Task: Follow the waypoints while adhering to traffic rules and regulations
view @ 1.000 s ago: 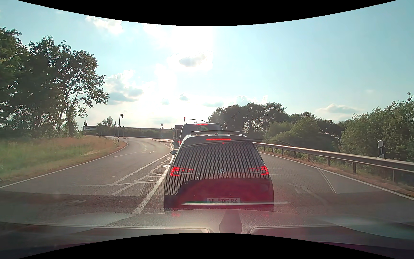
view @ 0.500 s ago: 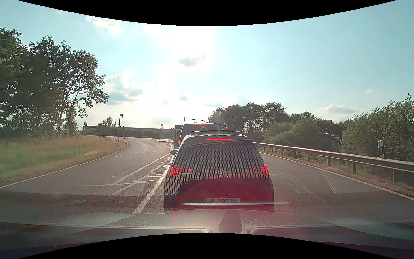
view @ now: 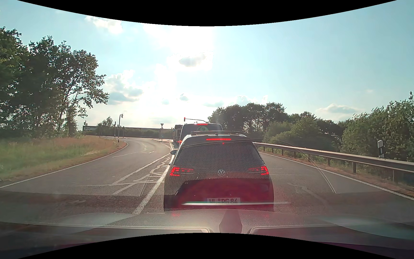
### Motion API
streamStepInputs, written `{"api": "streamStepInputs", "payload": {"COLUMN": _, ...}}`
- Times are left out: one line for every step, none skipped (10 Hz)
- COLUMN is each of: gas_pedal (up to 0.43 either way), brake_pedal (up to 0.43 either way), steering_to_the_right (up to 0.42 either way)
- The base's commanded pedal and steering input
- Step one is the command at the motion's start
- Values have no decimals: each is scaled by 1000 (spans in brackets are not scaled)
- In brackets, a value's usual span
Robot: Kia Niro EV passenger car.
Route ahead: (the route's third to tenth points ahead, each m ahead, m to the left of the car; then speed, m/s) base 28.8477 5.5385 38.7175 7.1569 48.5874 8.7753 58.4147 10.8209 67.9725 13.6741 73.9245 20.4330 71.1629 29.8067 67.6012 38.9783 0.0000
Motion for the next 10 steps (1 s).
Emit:
{"api": "streamStepInputs", "payload": {"gas_pedal": 0, "brake_pedal": 256, "steering_to_the_right": -42}}
{"api": "streamStepInputs", "payload": {"gas_pedal": 0, "brake_pedal": 256, "steering_to_the_right": -43}}
{"api": "streamStepInputs", "payload": {"gas_pedal": 0, "brake_pedal": 256, "steering_to_the_right": -42}}
{"api": "streamStepInputs", "payload": {"gas_pedal": 0, "brake_pedal": 256, "steering_to_the_right": -42}}
{"api": "streamStepInputs", "payload": {"gas_pedal": 0, "brake_pedal": 256, "steering_to_the_right": -42}}
{"api": "streamStepInputs", "payload": {"gas_pedal": 0, "brake_pedal": 256, "steering_to_the_right": -42}}
{"api": "streamStepInputs", "payload": {"gas_pedal": 0, "brake_pedal": 256, "steering_to_the_right": -42}}
{"api": "streamStepInputs", "payload": {"gas_pedal": 0, "brake_pedal": 256, "steering_to_the_right": -42}}
{"api": "streamStepInputs", "payload": {"gas_pedal": 0, "brake_pedal": 256, "steering_to_the_right": -42}}
{"api": "streamStepInputs", "payload": {"gas_pedal": 0, "brake_pedal": 250, "steering_to_the_right": -42}}
